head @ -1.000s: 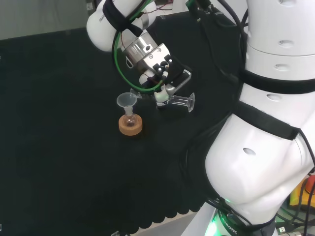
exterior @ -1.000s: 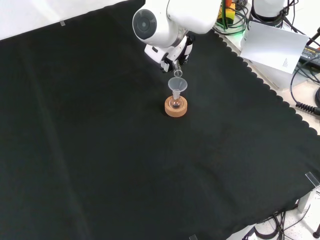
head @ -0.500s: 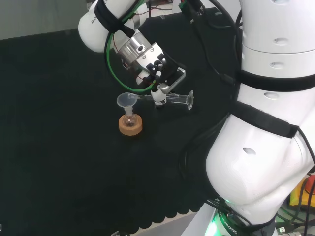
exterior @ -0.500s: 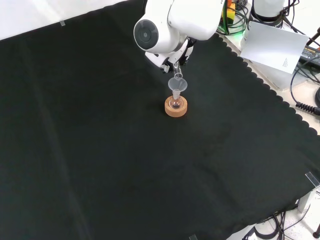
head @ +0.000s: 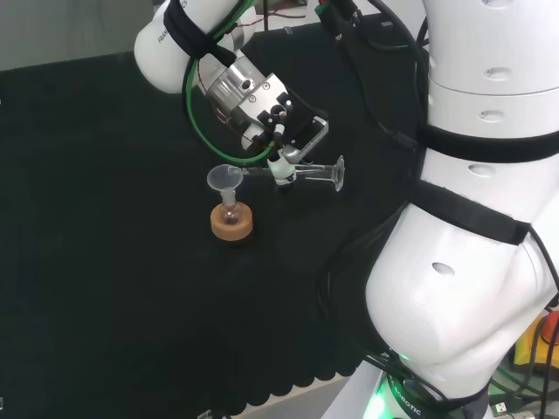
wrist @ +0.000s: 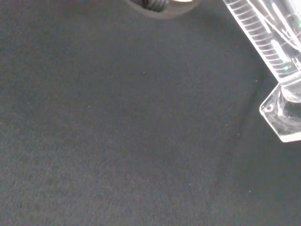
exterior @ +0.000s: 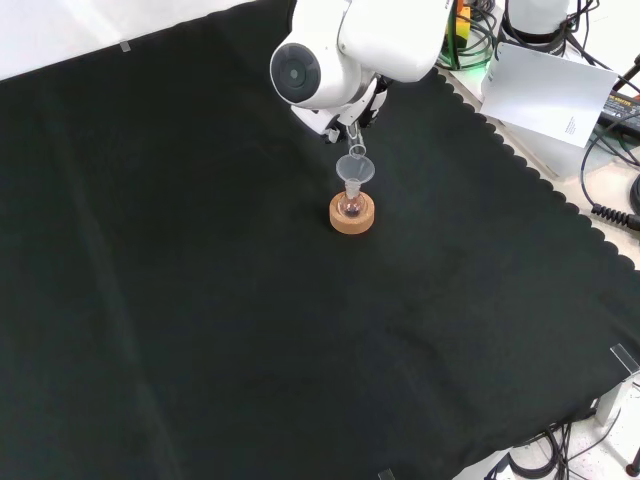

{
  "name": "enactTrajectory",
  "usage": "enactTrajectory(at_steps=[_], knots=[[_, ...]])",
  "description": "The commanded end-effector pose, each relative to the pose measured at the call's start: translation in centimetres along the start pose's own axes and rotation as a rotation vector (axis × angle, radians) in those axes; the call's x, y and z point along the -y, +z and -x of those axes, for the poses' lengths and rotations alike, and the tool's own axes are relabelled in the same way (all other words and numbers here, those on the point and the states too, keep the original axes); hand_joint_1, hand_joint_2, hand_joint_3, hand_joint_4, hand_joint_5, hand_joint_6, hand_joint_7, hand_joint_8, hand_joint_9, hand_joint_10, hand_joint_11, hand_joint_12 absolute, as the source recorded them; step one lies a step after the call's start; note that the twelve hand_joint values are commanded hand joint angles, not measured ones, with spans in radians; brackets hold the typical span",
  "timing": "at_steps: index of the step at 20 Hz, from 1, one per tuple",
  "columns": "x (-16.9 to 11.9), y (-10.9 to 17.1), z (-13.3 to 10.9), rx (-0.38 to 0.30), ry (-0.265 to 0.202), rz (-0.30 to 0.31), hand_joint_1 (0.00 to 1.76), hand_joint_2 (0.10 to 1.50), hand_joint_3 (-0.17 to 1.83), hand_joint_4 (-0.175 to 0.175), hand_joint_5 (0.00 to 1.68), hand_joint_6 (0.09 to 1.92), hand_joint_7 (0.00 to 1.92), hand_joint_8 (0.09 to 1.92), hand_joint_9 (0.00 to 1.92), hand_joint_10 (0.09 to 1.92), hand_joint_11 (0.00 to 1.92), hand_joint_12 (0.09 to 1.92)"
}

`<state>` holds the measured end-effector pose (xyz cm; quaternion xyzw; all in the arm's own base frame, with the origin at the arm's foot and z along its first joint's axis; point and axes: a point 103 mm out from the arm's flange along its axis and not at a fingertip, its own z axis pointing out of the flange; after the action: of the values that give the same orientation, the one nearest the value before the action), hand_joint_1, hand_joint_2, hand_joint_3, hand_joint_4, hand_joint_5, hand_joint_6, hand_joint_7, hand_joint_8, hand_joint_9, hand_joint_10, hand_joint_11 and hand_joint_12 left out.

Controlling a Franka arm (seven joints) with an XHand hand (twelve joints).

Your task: Pour the water from the graduated cylinder into the round-bottom flask.

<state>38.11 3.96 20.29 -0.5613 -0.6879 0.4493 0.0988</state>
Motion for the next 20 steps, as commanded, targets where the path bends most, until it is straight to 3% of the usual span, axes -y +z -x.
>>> enactTrajectory(at_steps=[1, 9, 20], knots=[[0.3, -0.3, -0.1, 0.025, 0.009, -0.006, 1.26, 1.11, 0.00, -0.175, 0.97, 1.00, 1.01, 0.99, 1.44, 0.09, 1.16, 0.83], [0.6, 0.0, 0.8, 0.029, 0.012, -0.015, 1.26, 1.11, 0.00, -0.175, 0.97, 1.00, 1.01, 0.99, 1.44, 0.09, 1.16, 0.83], [0.7, -0.5, -0.3, 0.050, 0.019, -0.038, 1.26, 1.11, 0.00, -0.175, 0.97, 1.01, 1.00, 1.00, 1.44, 0.09, 1.16, 0.83]])
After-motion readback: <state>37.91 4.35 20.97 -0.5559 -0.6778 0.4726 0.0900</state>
